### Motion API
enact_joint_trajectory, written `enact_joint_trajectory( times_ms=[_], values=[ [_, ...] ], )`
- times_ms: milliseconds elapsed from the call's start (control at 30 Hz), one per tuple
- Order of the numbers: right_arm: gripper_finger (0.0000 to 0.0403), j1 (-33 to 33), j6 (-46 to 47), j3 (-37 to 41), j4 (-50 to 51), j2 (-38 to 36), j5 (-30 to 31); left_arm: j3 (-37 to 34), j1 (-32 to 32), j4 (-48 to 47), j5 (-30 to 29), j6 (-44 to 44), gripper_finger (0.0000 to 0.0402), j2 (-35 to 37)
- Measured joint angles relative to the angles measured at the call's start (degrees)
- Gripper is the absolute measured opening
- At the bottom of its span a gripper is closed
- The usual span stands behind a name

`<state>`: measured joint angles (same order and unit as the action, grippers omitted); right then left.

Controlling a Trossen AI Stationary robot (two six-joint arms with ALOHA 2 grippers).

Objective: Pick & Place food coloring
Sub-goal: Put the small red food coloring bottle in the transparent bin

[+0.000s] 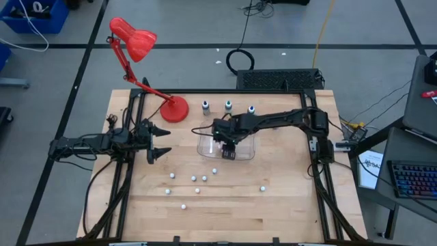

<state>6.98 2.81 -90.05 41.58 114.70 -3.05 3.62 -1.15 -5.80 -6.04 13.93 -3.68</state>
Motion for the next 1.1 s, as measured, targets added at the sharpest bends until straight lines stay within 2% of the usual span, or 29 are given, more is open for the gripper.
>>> enact_joint_trajectory(
  times_ms=[167,333,567,800,1100],
  values=[
    [0.0187,-1.24,3.0,-0.01,1.6,-4.8,0.0,0.0,0.0,0.0,0.0,0.0,0.0399,-0.02],
    [0.018,-5.39,8.22,-0.05,9.68,-12.15,-0.09,0.0,0.02,0.0,0.0,0.0,0.0399,-0.01],
    [0.0172,-16.96,25.6,2.83,19.47,-19.55,-0.07,0.0,0.01,0.0,0.0,0.0,0.0399,-0.02],
    [0.0171,-26.84,43.04,11.0,19.77,-21.02,-0.31,-0.01,0.0,0.0,0.0,0.0,0.0399,-0.02],
    [0.0171,-31.97,49.96,19.83,11.83,-21.07,-0.18,-0.02,0.0,0.0,0.0,0.0,0.0399,-0.02]
  ],
)
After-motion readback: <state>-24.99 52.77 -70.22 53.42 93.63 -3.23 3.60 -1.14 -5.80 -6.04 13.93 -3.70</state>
